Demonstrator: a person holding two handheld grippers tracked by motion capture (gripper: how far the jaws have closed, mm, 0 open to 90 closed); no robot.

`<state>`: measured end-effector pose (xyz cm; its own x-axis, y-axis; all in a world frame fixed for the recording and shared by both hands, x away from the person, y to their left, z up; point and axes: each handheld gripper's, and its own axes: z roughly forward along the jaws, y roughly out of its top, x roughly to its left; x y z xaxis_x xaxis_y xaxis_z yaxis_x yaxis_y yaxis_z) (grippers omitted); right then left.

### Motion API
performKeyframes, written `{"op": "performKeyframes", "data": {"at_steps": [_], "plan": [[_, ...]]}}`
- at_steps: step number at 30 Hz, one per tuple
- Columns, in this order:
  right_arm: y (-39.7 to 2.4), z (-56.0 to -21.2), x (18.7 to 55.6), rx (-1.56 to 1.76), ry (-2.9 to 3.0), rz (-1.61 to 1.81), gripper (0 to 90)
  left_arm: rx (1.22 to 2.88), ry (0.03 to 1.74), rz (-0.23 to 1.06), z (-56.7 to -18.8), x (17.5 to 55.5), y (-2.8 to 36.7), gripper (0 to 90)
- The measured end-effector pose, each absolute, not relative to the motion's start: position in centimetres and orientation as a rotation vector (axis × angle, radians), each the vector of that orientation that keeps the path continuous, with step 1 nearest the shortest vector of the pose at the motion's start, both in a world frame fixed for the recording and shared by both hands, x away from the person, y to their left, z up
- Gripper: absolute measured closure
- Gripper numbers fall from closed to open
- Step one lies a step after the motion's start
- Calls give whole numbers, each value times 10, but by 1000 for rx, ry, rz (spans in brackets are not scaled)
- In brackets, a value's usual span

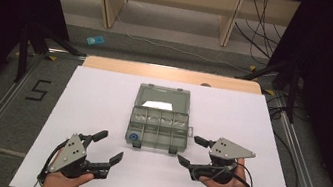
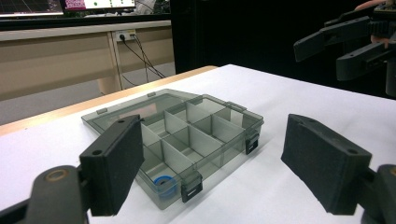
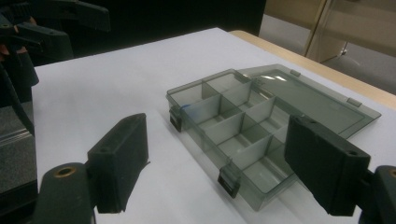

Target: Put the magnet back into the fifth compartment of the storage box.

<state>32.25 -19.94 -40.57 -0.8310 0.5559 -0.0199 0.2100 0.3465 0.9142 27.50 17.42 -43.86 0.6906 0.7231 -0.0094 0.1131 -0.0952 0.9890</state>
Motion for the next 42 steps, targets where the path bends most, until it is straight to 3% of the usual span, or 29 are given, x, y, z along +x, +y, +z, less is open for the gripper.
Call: {"op": "performKeyframes", "data": {"at_steps": [42], "plan": [[-221, -422, 299, 753, 2274, 1469, 188, 1619, 689, 591, -439, 275, 174, 203]]}}
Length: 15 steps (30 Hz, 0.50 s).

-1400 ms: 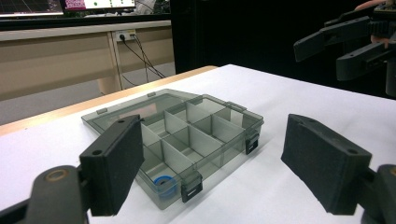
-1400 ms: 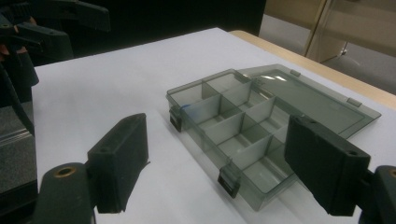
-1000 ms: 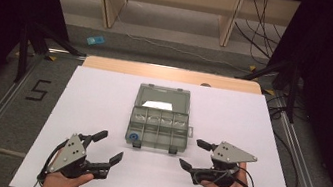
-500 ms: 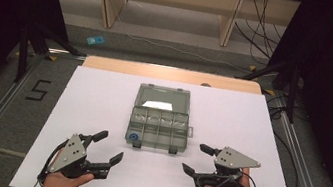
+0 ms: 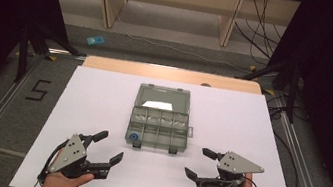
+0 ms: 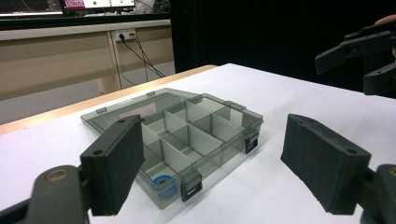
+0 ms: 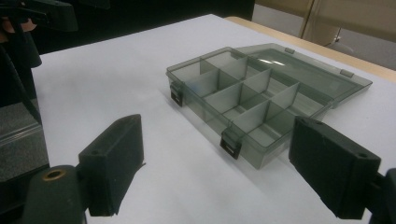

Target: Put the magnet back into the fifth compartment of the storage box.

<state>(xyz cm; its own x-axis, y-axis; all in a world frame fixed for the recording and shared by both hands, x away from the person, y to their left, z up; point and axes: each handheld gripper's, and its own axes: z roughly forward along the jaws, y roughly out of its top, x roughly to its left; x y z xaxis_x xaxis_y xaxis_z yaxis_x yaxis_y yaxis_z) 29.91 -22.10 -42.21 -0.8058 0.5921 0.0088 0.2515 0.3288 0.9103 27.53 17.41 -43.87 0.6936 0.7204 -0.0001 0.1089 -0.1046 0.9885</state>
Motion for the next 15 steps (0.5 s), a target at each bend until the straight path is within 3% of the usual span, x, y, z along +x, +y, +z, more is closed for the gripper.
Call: {"op": "performKeyframes", "data": {"at_steps": [15], "plan": [[-226, -425, 292, 762, 2293, 1460, 189, 1621, 684, 592, -439, 276, 174, 204]]}}
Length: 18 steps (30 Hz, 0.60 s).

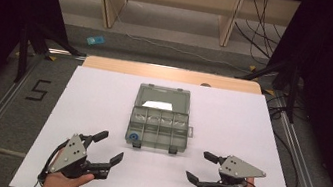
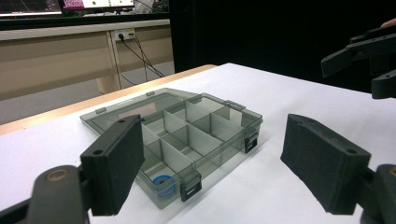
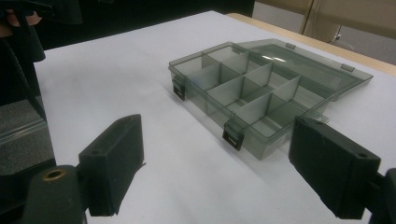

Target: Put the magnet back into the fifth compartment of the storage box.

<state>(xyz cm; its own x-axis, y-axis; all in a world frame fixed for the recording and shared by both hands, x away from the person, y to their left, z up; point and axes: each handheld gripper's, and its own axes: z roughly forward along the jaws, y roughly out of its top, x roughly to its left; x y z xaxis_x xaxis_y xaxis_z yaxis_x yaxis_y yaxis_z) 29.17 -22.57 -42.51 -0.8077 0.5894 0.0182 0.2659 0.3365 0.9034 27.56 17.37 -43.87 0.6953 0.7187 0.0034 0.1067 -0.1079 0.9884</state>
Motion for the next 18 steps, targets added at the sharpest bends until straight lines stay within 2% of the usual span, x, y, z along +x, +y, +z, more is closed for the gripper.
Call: {"op": "performKeyframes", "data": {"at_steps": [18], "plan": [[-225, -425, 292, 754, 2288, 1457, 191, 1626, 681, 594, -439, 276, 173, 204]]}}
